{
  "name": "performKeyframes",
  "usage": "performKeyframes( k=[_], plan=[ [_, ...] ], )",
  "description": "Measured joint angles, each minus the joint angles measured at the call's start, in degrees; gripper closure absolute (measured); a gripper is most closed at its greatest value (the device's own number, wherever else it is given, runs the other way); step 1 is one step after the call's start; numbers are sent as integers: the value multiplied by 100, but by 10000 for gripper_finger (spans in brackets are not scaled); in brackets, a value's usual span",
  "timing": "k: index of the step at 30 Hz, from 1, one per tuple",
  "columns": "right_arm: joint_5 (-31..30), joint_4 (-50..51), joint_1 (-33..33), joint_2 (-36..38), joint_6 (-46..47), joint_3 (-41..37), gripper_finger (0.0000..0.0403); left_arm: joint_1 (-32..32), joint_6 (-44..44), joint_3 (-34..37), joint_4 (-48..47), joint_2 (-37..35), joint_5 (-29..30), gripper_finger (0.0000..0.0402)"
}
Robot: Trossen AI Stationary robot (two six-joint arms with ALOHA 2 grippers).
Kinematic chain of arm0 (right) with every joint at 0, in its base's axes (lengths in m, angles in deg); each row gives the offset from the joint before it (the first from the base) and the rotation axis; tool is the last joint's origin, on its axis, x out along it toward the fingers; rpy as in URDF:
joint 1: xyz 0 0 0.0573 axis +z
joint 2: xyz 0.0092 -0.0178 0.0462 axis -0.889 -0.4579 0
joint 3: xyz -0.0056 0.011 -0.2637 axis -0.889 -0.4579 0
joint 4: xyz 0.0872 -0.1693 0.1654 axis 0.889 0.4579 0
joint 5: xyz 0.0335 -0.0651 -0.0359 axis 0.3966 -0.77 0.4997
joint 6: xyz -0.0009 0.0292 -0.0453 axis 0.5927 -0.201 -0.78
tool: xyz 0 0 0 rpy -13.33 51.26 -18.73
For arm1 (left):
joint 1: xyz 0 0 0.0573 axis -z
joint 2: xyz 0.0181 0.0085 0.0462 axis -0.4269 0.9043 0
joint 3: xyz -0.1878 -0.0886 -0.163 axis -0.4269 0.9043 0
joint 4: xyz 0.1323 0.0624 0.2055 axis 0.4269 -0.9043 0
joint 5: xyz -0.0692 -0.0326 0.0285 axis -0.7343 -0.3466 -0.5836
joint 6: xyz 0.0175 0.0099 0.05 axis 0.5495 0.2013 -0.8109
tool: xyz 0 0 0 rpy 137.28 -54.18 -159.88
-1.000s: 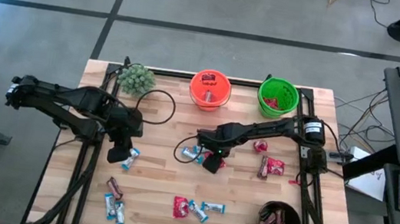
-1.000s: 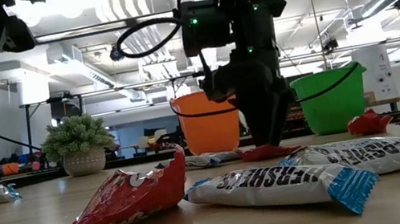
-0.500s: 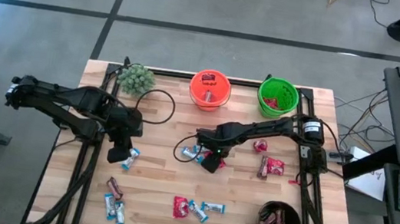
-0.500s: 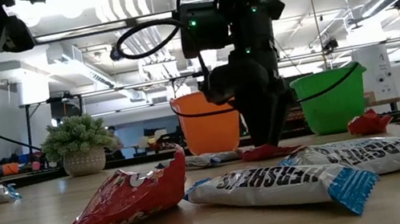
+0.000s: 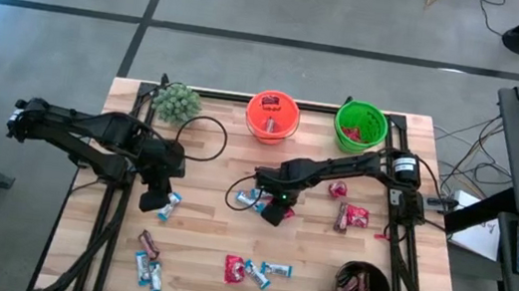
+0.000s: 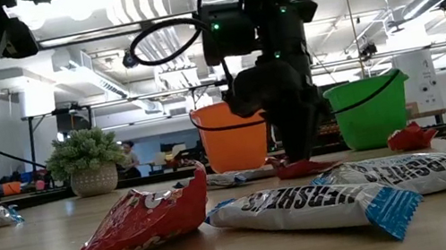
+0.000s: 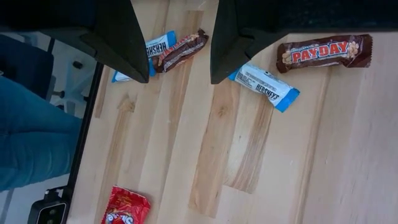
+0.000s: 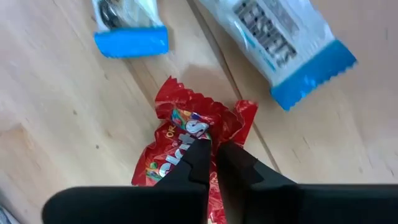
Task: Organize candy in baskets
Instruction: Put the red candy into the green bucket
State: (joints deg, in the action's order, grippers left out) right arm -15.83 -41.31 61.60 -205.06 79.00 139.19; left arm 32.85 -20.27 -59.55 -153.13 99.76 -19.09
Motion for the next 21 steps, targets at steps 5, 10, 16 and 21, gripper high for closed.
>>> performKeyframes(
  k=[5,10,16,21],
  plan=[
    [14,124,-2,476,60,-13,394,1,0,0,0,0,-2,248],
    [-54,218,0,880,141,-54,395,0,0,0,2,0,-2,248],
    [-47,250,12,999,184,-34,395,-1,43,0,7,0,-2,248],
    [4,296,25,1008,187,-32,395,0,90,0,7,0,-4,248]
  ],
)
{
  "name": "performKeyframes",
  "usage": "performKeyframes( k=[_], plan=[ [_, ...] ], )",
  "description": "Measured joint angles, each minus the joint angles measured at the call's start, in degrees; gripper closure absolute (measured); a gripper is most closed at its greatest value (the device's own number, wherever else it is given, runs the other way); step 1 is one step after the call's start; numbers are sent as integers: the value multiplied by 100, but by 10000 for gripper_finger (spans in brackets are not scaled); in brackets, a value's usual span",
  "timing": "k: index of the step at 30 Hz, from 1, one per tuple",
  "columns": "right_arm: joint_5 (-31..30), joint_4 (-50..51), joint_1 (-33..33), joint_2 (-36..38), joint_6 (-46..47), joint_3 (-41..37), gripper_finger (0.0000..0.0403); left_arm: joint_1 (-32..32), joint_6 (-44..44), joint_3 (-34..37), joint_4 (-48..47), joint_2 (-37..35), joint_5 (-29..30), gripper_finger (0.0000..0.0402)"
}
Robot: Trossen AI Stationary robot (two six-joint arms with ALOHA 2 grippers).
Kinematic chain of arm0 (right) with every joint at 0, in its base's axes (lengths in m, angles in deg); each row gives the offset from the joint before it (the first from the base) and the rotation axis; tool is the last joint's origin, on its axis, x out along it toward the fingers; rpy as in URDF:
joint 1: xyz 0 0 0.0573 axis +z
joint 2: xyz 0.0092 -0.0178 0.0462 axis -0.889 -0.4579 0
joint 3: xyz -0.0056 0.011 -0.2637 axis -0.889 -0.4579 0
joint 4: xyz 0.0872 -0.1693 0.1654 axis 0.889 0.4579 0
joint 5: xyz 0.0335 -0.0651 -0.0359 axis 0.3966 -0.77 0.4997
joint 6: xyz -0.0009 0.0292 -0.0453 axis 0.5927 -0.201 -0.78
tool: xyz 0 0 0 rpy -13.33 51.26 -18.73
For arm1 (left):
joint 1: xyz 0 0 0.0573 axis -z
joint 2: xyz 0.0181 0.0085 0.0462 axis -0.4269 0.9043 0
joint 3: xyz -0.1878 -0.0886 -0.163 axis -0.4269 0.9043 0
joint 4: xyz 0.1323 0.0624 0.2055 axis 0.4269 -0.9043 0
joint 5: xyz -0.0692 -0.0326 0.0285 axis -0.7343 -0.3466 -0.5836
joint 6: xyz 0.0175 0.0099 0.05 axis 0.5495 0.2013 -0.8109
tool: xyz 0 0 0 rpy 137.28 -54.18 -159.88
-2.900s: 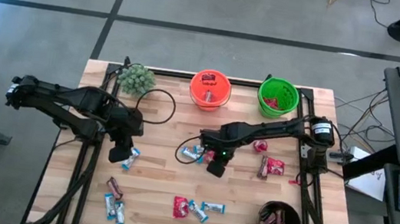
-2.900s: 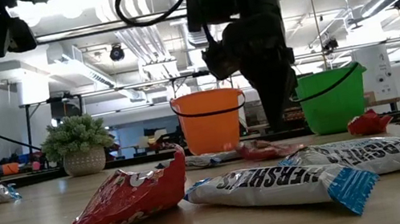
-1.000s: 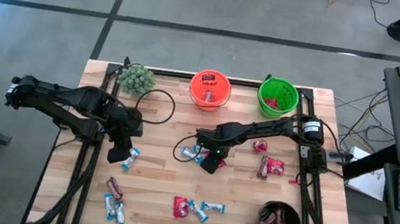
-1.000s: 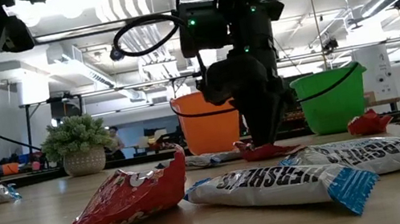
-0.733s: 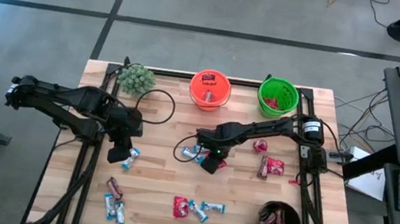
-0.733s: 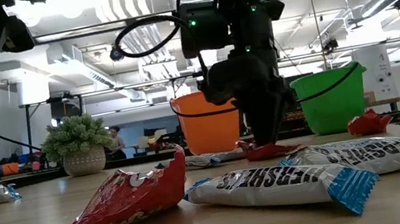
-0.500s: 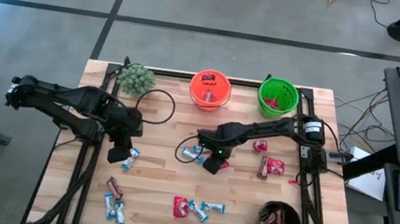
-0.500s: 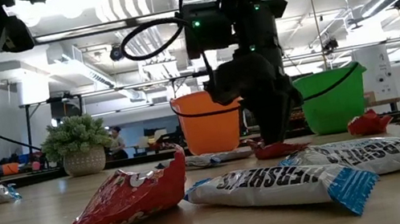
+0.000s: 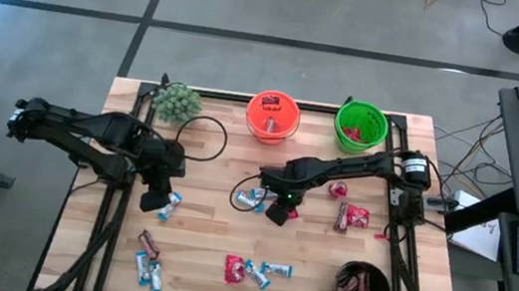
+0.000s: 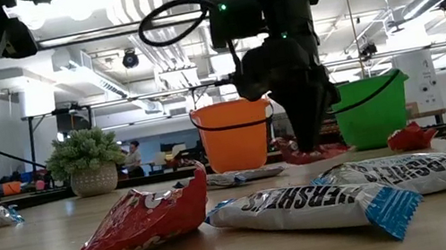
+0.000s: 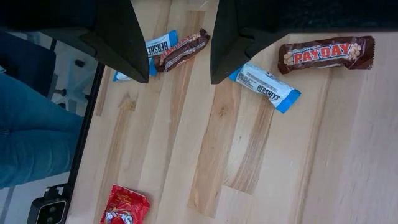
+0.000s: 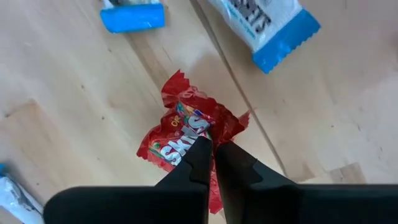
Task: Organize candy in baskets
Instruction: Put the red candy into the green bucket
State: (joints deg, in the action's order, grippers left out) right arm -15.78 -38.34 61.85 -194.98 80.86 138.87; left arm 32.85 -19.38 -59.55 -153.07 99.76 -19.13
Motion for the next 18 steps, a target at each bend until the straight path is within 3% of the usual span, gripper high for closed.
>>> performKeyframes(
  k=[8,18],
  plan=[
    [98,148,109,161,50,4,395,-1,0,0,46,0,30,248],
    [-140,125,133,976,398,15,395,-43,-14,-2,1006,16,53,224]
  ],
)
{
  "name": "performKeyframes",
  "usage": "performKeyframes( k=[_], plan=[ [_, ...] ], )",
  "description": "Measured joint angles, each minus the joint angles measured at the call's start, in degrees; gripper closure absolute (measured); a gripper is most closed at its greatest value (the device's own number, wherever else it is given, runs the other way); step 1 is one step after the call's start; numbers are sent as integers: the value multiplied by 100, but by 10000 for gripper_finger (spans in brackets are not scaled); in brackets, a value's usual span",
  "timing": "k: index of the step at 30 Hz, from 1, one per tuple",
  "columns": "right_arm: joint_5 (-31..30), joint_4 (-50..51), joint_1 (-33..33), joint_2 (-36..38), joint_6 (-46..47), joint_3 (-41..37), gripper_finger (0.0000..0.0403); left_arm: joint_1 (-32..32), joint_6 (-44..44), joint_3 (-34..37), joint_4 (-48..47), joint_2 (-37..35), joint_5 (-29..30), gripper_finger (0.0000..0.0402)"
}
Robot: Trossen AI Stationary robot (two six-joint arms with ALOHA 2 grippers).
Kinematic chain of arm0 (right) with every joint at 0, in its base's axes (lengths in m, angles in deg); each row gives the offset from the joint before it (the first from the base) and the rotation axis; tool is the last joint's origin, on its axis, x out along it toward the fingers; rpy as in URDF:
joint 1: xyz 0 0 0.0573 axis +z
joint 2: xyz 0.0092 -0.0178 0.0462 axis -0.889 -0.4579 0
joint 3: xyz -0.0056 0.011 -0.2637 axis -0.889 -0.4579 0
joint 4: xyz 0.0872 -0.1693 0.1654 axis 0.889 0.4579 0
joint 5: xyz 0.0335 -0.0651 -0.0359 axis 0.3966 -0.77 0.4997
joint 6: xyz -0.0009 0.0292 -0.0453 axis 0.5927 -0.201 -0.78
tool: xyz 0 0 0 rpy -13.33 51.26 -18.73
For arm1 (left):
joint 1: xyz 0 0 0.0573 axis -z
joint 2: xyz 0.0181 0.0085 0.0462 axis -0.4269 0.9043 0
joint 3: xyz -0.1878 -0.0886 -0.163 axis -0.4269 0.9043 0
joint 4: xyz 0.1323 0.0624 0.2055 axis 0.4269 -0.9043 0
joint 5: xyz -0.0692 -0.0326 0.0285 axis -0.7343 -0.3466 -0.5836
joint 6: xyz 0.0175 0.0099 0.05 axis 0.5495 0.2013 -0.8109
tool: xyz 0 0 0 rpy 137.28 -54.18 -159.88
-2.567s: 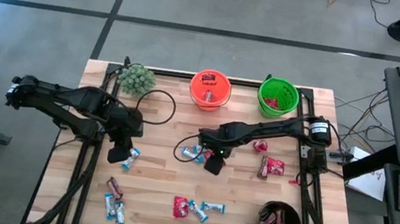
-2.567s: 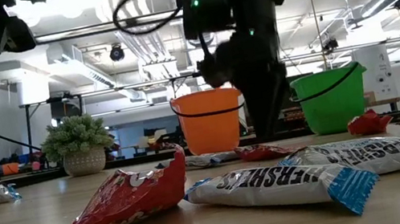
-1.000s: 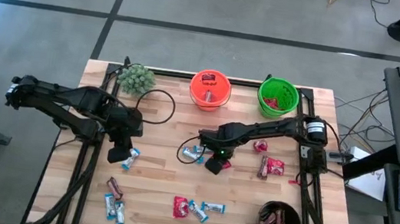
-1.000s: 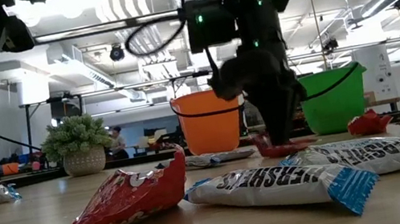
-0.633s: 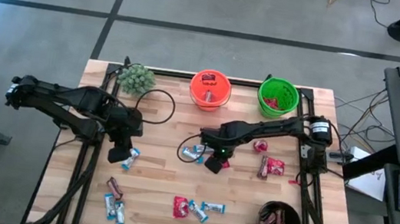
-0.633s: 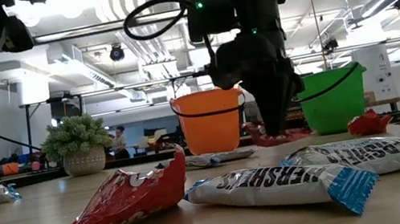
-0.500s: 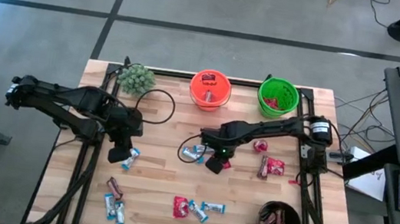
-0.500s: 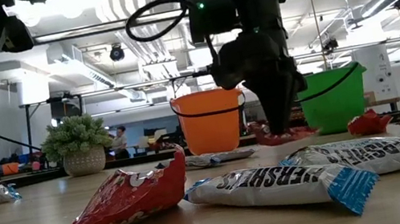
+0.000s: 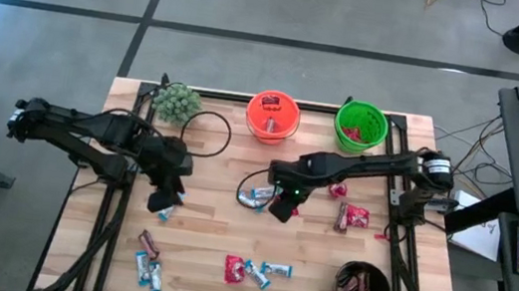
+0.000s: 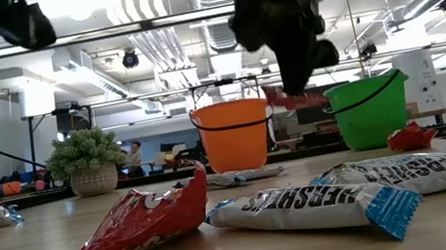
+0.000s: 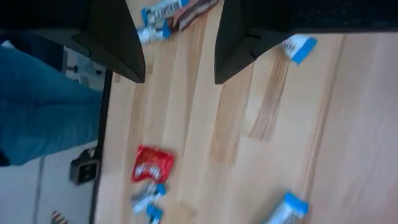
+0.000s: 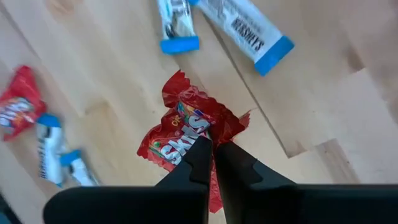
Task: Organize candy in baskets
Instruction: Put the red candy into the green bucket
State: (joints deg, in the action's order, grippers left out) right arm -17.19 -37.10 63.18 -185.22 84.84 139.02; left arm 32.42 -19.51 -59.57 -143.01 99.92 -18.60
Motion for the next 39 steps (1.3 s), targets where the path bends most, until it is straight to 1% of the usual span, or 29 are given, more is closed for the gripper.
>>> performKeyframes(
  k=[2,6,12,14,20,25,29,32,39],
  plan=[
    [-82,-41,-2,142,21,0,395,-46,-108,0,245,6,14,212],
    [-133,-238,-2,357,148,0,394,-178,-236,0,813,37,442,194],
    [-302,-376,-4,503,156,77,394,-513,-367,-2,1425,179,956,189],
    [-459,-386,-4,511,142,213,394,-677,-393,-2,1614,257,1065,189],
    [-907,-410,-6,489,-123,817,394,-1172,-126,-2,2403,601,1043,189],
    [-1176,-287,-52,489,-309,1158,394,-1349,105,-2,2976,887,938,189],
    [-1236,-281,-129,478,-367,1224,394,-1359,381,-2,3528,1088,718,189],
    [-1314,-283,-165,467,-387,1233,394,-1360,628,-2,3861,1230,705,189],
    [-1317,-270,-197,467,-455,1239,394,-1365,810,-2,4157,1598,705,189]
  ],
)
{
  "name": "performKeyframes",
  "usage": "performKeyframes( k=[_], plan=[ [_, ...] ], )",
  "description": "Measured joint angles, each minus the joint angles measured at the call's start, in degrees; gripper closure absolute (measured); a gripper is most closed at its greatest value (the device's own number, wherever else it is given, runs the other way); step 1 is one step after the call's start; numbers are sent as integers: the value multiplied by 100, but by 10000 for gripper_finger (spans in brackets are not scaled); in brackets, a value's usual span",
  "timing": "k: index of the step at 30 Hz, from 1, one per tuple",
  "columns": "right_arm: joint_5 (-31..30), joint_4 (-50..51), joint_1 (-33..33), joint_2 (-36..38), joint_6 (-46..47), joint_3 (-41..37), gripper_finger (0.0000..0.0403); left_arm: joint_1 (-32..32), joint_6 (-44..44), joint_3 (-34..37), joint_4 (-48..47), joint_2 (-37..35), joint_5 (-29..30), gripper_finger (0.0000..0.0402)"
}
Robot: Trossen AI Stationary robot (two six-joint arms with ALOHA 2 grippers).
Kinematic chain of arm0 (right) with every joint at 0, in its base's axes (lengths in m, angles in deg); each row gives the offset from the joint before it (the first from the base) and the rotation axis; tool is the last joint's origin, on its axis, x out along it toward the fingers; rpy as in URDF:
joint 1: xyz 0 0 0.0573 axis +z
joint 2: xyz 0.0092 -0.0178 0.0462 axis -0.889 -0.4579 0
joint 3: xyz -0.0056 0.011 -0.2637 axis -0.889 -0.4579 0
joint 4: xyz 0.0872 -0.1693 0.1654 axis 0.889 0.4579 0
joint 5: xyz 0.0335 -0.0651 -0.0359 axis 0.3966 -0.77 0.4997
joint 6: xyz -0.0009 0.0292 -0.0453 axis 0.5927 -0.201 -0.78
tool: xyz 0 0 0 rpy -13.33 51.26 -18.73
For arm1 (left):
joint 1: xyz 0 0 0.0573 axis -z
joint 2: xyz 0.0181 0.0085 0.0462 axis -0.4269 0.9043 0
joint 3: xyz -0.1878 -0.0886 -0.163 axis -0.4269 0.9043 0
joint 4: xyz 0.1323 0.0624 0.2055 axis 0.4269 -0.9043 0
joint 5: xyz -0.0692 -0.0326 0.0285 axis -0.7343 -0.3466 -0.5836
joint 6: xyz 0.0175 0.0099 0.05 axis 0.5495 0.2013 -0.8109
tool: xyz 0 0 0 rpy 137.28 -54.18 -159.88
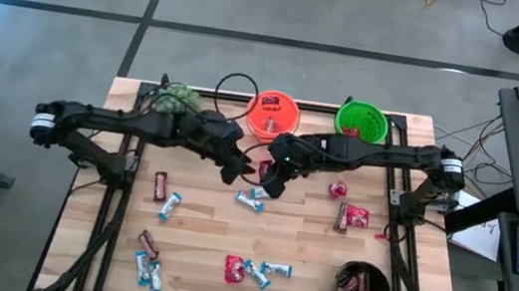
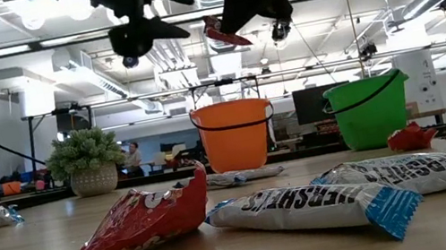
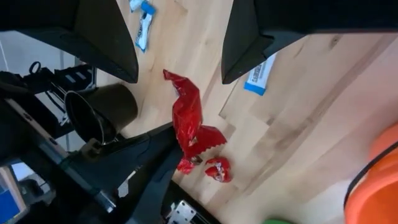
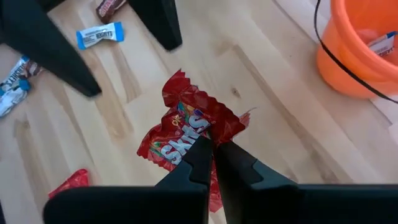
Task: Organize candy in baskets
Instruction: Put the red candy into the green bucket
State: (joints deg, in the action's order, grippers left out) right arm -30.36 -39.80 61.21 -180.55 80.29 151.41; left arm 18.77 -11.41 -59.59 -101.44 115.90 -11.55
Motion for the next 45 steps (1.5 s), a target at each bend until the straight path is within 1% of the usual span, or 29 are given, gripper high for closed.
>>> performKeyframes(
  k=[6,10,13,16,19,24,26,28,30,33,36,43,45],
  plan=[
    [0,-1,-2,0,-17,0,394,-13,-22,0,391,255,-21,189],
    [2,-5,-2,0,-17,0,394,-55,-38,-3,638,471,-154,189],
    [17,-13,0,0,-17,0,394,-66,-150,-155,600,680,-186,189],
    [50,-11,0,0,-15,0,394,-68,-477,-466,567,864,-299,189],
    [56,-13,0,2,-2,0,394,-69,-846,-945,139,1063,-300,189],
    [157,-6,0,0,3,0,394,-79,-1508,-1844,-1291,1472,-295,198],
    [162,57,1,1,3,0,394,-85,-1663,-2086,-1763,1633,-276,207],
    [187,70,8,2,3,0,394,-94,-1803,-2221,-1988,1757,-242,216],
    [205,80,13,0,-1,0,394,-94,-1906,-2235,-2123,1809,-188,225],
    [200,104,9,0,-8,-2,394,-95,-1975,-2160,-2040,1798,-85,236],
    [157,14,3,0,-10,-2,394,-116,-2037,-2106,-2039,1798,-102,244],
    [160,-11,4,13,-27,0,394,-119,-2351,-2083,-1864,1809,-98,250],
    [160,-11,4,19,-32,2,394,-122,-2488,-2088,-1842,1809,-98,258]
  ],
)
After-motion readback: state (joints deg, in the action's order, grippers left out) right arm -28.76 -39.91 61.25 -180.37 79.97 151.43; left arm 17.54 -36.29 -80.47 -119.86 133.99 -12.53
